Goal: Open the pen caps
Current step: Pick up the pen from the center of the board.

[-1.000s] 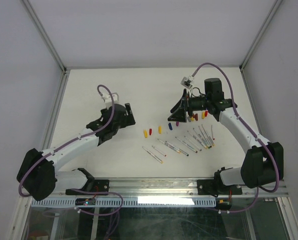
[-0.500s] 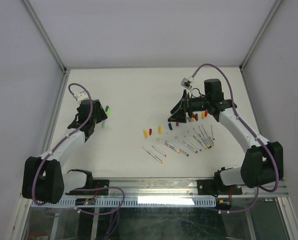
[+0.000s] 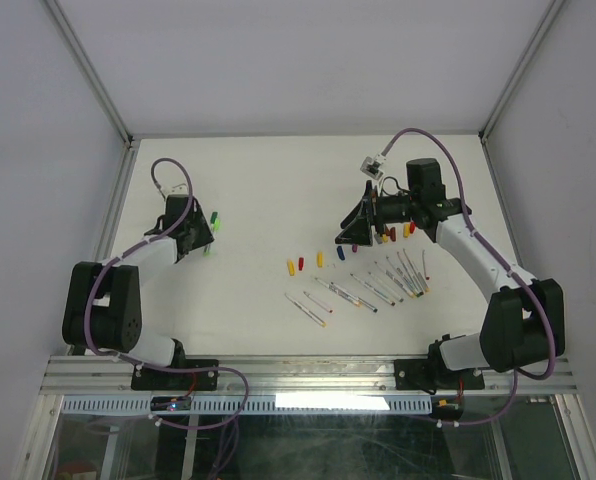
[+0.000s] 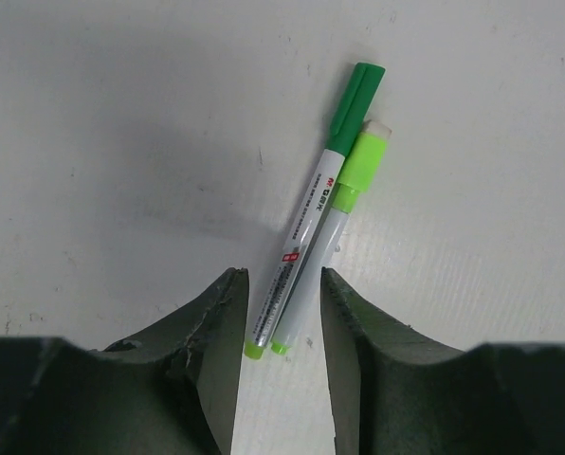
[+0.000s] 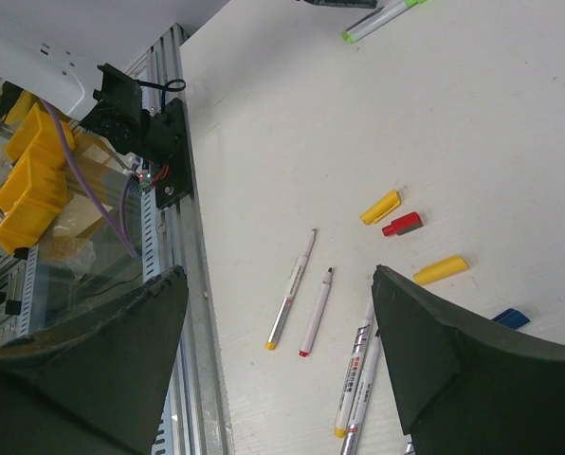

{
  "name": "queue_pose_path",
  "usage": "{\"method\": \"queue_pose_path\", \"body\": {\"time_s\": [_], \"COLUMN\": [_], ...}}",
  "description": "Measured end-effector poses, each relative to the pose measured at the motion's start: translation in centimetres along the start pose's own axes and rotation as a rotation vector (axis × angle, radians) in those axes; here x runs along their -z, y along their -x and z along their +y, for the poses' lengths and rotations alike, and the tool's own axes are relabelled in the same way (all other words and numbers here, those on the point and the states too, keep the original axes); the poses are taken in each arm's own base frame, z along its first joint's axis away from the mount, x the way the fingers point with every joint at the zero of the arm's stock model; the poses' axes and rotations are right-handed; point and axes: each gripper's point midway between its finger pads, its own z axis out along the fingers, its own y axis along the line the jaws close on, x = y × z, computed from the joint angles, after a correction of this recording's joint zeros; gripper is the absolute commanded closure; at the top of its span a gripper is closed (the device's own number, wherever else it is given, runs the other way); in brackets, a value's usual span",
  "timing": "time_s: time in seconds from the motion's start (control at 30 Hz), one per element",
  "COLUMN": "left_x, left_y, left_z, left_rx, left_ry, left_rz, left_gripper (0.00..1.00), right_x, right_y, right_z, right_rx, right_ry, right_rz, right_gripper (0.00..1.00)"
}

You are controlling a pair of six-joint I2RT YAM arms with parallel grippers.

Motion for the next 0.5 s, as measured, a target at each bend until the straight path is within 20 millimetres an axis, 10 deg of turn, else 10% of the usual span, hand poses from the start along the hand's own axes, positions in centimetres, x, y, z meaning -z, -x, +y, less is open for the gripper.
{"method": "queue_pose_path", "body": {"time_s": [0.5], "left_x": [-1.5], "left_y": [-1.0], "left_z": [0.0], "left_rx": [-0.023], "left_ry": [0.0], "left_rz": [0.065], "left_gripper": [0.77], "right_x": [-0.1], "right_y": [-0.1], "right_z": [-0.2], "right_rx": [-0.004], "right_ry": [0.0], "right_rz": [0.002], "right_gripper": [0.19]}}
